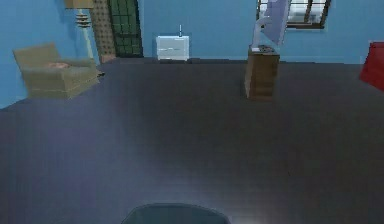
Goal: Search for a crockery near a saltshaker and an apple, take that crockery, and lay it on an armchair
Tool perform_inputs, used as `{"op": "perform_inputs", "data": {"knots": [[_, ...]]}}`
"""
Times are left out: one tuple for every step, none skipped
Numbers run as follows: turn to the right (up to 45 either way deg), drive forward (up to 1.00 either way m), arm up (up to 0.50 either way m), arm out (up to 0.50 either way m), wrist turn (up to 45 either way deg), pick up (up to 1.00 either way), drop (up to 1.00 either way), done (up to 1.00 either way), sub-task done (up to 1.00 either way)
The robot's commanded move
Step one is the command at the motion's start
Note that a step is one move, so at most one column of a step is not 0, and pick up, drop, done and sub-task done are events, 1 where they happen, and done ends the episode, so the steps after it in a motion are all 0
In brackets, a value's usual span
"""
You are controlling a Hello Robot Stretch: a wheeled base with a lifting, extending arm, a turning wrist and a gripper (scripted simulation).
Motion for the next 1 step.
{"op": "perform_inputs", "data": {"knots": [[0.0,0.2,0.0,0.0,0.0,0.0,0.0,0.0,0.0]]}}
